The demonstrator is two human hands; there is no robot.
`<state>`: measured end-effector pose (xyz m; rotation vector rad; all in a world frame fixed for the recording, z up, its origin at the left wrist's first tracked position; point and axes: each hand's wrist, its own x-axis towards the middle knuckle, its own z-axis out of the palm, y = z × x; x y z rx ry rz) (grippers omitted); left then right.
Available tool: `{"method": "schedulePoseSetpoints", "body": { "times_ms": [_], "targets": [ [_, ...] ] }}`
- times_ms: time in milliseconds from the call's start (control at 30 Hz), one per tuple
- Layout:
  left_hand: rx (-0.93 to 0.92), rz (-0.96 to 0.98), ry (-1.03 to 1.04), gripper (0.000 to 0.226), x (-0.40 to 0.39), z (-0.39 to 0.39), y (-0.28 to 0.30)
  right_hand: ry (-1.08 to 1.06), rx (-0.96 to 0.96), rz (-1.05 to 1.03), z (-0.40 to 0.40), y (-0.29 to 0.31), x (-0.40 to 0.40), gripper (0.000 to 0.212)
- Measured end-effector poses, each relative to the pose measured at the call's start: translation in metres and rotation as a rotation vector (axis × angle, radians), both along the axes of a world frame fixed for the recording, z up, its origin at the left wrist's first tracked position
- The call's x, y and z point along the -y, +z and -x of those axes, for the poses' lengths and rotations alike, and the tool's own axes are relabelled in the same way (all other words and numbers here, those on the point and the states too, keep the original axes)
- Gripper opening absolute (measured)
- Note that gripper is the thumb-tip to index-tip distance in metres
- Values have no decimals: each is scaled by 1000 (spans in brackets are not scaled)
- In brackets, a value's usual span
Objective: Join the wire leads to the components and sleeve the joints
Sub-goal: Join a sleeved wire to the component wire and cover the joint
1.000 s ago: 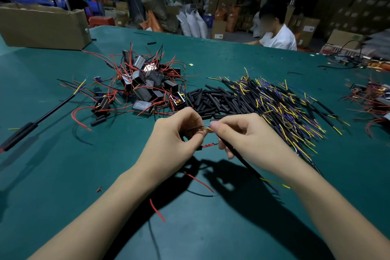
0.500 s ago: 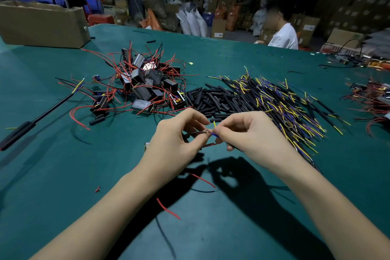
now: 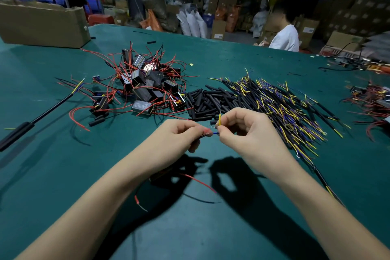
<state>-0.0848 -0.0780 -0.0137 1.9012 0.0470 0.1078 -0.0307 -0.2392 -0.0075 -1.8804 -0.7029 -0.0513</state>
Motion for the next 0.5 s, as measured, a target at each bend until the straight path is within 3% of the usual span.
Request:
{"method": "schedulePoseSetpoints", "body": {
  "times_ms": [500],
  "targets": [
    [124, 183, -9, 11, -3, 4, 2, 41, -78, -77, 3, 1, -3, 21]
  ]
}}
